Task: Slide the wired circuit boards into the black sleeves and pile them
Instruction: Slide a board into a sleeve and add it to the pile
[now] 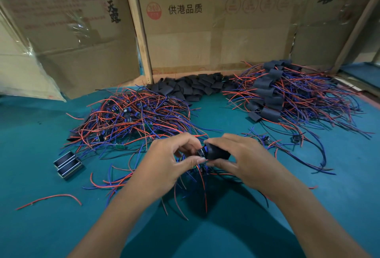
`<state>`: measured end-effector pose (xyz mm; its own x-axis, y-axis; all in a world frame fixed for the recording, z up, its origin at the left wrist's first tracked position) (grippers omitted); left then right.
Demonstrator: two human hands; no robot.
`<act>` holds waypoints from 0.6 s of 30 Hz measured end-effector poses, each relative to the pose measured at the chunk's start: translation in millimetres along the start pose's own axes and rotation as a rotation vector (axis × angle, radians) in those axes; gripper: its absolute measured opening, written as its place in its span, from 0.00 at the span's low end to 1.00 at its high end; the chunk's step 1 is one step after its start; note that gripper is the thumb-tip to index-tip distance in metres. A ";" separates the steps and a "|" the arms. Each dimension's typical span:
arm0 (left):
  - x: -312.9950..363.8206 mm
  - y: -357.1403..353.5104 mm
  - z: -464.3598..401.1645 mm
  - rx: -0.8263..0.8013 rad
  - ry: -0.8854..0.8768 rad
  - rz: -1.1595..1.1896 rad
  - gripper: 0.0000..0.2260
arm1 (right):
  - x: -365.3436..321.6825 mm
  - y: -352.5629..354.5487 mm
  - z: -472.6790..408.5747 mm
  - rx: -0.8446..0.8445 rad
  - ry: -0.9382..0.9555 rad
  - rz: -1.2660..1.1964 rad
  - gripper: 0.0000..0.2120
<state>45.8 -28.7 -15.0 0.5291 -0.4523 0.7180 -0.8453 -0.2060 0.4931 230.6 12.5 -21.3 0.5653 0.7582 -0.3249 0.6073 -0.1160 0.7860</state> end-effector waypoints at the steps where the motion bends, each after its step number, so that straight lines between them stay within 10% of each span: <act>1: 0.5 0.4 -0.3 0.006 -0.006 -0.003 0.09 | -0.2 -0.4 0.3 0.002 -0.005 -0.003 0.21; 18: 2.2 -1.6 -0.2 0.087 -0.001 0.033 0.04 | -5.8 -1.7 -0.1 0.089 -0.039 -0.044 0.24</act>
<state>48.3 -29.2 -14.1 0.5007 -0.4612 0.7326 -0.8656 -0.2655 0.4245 226.3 8.3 -20.7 0.5571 0.7383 -0.3801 0.6783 -0.1405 0.7212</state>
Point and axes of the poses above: each hand's wrist, its own z-axis away from the middle knuckle, its own y-axis out of the back of the hand, x = y × z, the point moved 3 cm from there along -z, towards the middle knuckle, and after that the axes turned 9 degrees about x, right-handed, at the moved point
